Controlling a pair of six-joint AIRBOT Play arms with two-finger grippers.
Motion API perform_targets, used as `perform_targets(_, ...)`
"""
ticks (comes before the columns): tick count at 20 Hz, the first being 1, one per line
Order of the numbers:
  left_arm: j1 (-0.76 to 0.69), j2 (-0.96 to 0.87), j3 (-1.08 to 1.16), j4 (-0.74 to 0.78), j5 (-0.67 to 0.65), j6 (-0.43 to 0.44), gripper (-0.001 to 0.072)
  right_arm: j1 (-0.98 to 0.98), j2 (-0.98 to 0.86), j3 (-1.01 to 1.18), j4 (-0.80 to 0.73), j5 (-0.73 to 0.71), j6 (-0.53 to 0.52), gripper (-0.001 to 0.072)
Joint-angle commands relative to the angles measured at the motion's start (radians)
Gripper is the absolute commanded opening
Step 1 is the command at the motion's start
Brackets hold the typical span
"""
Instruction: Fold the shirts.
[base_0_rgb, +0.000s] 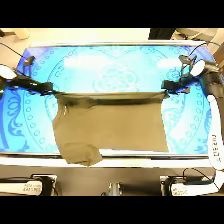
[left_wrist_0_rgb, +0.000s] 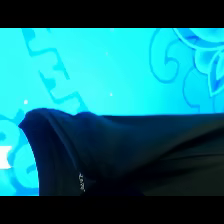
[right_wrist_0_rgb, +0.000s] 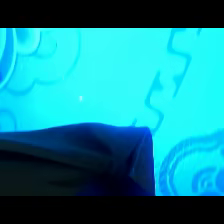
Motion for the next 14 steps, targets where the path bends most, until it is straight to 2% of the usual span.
perform_targets(1, -0.028, -0.165, 0.054, -0.008, 0.186, 0.009, 0.0027, -0.001, -0.088, -0.009, 0.020, -0.343, 0.063, 0.0023)
perform_targets(4, -0.047, -0.216, 0.084, -0.089, 0.333, 0.010, 0.0027, -0.001, -0.138, -0.009, 0.022, -0.405, 0.063, 0.0023)
perform_targets(6, -0.054, -0.221, 0.084, -0.130, 0.354, 0.009, 0.0027, -0.001, -0.158, -0.009, 0.036, -0.326, 0.061, 0.0024)
perform_targets(7, -0.051, -0.212, 0.090, -0.124, 0.309, 0.013, 0.0027, -0.001, -0.151, -0.009, 0.036, -0.264, 0.040, 0.0025)
perform_targets(9, -0.032, -0.178, 0.108, -0.124, 0.133, 0.082, 0.0027, -0.002, -0.109, -0.009, -0.004, -0.085, -0.040, 0.0024)
perform_targets(10, -0.022, -0.155, 0.108, -0.114, 0.033, 0.084, 0.0027, -0.002, -0.093, -0.009, -0.005, 0.031, -0.099, 0.0023)
perform_targets(11, -0.019, -0.142, 0.104, -0.080, -0.071, 0.060, 0.0026, -0.002, -0.089, -0.010, -0.006, 0.187, -0.126, 0.0023)
perform_targets(12, -0.028, -0.135, 0.081, -0.021, -0.174, 0.005, 0.0027, -0.002, -0.092, -0.030, -0.005, 0.280, -0.119, 0.0022)
perform_targets(14, -0.064, -0.127, -0.016, 0.116, -0.254, -0.065, 0.0026, -0.001, -0.093, -0.111, -0.006, 0.309, -0.106, 0.0022)
